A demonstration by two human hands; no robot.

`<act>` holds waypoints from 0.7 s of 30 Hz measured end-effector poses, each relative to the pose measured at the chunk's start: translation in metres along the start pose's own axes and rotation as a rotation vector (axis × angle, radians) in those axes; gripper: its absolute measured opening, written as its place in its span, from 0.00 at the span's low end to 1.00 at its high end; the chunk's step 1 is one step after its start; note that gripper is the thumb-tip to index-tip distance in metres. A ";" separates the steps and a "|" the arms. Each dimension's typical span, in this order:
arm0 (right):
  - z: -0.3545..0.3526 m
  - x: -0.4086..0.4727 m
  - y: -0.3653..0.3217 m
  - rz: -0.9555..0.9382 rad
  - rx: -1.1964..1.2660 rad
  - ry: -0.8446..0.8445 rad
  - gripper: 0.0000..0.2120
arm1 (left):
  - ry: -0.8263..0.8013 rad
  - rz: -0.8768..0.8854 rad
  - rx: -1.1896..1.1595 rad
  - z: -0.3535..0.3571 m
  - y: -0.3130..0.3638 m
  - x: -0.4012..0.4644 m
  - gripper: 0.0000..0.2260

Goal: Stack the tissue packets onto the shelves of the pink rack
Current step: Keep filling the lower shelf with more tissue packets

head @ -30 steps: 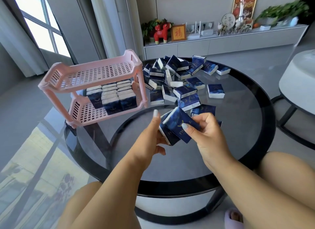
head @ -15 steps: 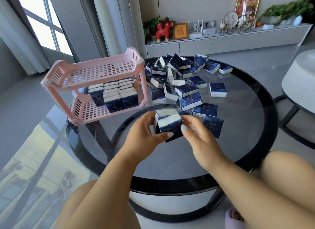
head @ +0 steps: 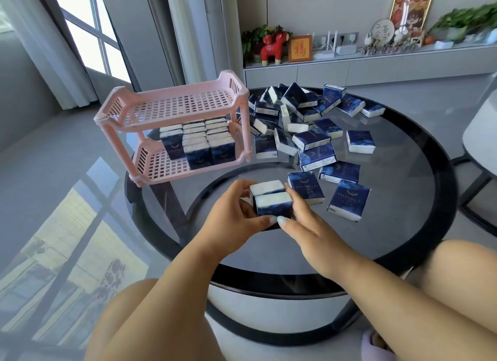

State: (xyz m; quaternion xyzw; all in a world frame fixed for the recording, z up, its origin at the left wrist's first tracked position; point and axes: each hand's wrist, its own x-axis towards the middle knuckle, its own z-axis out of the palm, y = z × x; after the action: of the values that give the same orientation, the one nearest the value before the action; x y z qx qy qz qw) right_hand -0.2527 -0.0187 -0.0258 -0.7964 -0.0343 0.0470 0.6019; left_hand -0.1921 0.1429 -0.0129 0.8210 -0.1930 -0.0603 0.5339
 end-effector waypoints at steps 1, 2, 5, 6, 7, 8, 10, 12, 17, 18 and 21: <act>0.000 -0.001 -0.001 -0.001 0.000 -0.004 0.32 | 0.003 0.010 0.026 0.000 -0.001 0.000 0.22; 0.000 -0.001 -0.002 0.001 -0.006 -0.006 0.30 | 0.007 0.015 0.042 0.000 -0.002 0.000 0.22; 0.004 0.001 -0.009 -0.003 -0.041 -0.020 0.35 | 0.039 0.015 0.060 -0.002 -0.006 -0.001 0.24; 0.005 0.002 -0.012 -0.014 -0.047 -0.032 0.34 | 0.058 0.021 0.073 -0.005 -0.008 -0.001 0.24; 0.007 0.006 -0.013 -0.028 -0.055 -0.049 0.32 | 0.079 0.021 0.090 -0.008 -0.011 -0.001 0.25; 0.010 0.009 -0.015 -0.038 -0.055 -0.066 0.29 | 0.103 0.016 0.105 -0.013 -0.013 -0.002 0.25; 0.016 0.020 -0.014 -0.063 -0.047 -0.079 0.27 | 0.152 -0.008 0.115 -0.022 -0.018 -0.003 0.25; 0.022 0.034 -0.014 -0.077 -0.080 -0.062 0.37 | 0.201 -0.040 0.108 -0.032 -0.021 -0.006 0.25; 0.031 0.072 -0.021 -0.135 -0.264 -0.011 0.38 | 0.323 -0.136 0.067 -0.061 -0.033 -0.011 0.25; 0.032 0.080 -0.022 -0.143 -0.318 -0.006 0.36 | 0.349 -0.151 0.069 -0.067 -0.034 -0.010 0.24; 0.037 0.105 -0.022 -0.175 -0.492 0.001 0.29 | 0.446 -0.172 0.112 -0.089 -0.034 -0.002 0.24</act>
State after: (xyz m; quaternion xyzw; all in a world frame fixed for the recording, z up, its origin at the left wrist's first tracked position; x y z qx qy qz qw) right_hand -0.1529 0.0347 -0.0183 -0.9129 -0.1132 -0.0153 0.3919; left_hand -0.1576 0.2317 -0.0063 0.8557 -0.0027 0.0880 0.5099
